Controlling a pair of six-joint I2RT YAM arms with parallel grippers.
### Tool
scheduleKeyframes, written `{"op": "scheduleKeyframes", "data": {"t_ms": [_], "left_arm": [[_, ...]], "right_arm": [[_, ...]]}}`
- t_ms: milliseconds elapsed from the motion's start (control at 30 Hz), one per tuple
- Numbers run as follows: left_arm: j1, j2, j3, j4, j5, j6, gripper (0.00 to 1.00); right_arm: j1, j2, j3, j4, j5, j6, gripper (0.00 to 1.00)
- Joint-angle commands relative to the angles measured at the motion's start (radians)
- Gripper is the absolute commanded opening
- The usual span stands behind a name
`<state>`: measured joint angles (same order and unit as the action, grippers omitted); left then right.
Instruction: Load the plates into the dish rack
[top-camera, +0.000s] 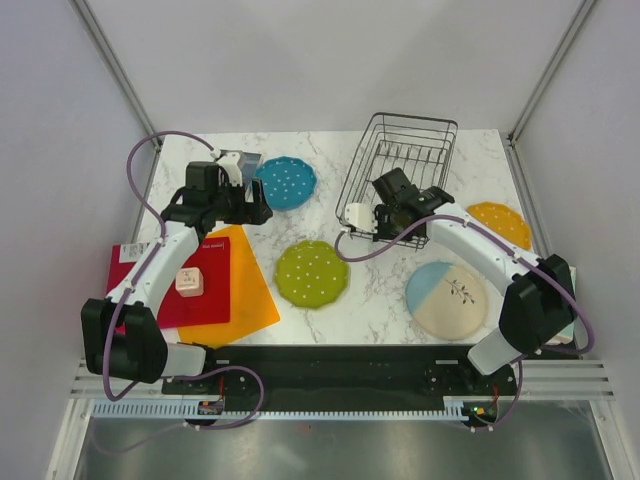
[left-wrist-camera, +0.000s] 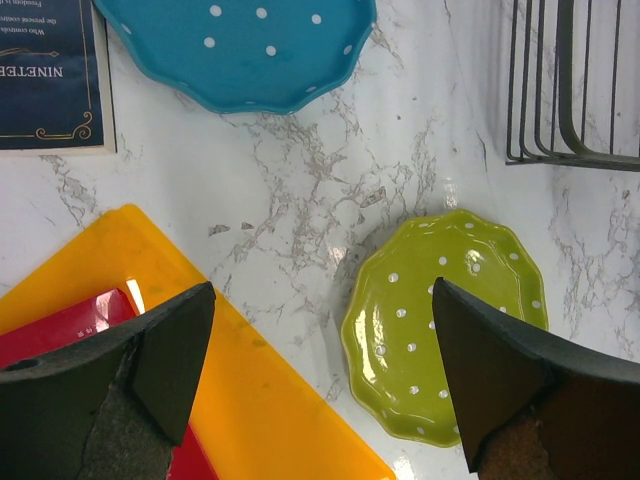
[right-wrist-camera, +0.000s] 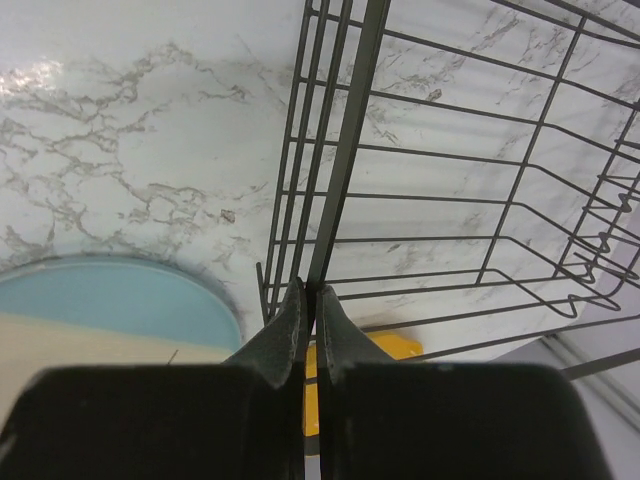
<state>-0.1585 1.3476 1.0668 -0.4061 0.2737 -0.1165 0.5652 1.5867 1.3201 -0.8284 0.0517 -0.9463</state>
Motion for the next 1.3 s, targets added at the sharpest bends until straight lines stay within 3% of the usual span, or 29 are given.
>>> {"op": "scheduleKeyframes", "data": {"t_ms": [0,233,600,800,1167,1200,1267], "left_arm": [[0.002,-0.019,-0.002,0.039,0.030,-0.029,0.96],[0.002,-0.024,-0.014,0.049,0.028,-0.028,0.95],[0.002,-0.012,-0.050,0.101,0.059,-0.026,0.94],[0.002,0.010,-0.036,0.104,0.061,-0.032,0.94],[-0.004,0.056,-0.008,0.102,0.068,-0.038,0.94],[-0.006,0.058,-0.007,0.102,0.064,-0.037,0.94],[-0.007,0.062,-0.010,0.105,0.061,-0.037,0.94]], "right_arm": [[-0.001,-0.071,-0.038,0.040,-0.001,-0.220,0.00],[-0.092,-0.077,-0.068,0.041,-0.026,-0.272,0.00],[-0.280,-0.074,-0.067,0.037,-0.092,-0.519,0.00],[-0.298,-0.057,-0.067,0.048,-0.087,-0.493,0.03],[-0.346,0.032,-0.004,0.066,-0.093,-0.287,0.00],[-0.347,0.029,-0.012,0.074,-0.096,-0.287,0.02],[-0.349,0.022,-0.038,0.104,-0.092,-0.248,0.15]]}}
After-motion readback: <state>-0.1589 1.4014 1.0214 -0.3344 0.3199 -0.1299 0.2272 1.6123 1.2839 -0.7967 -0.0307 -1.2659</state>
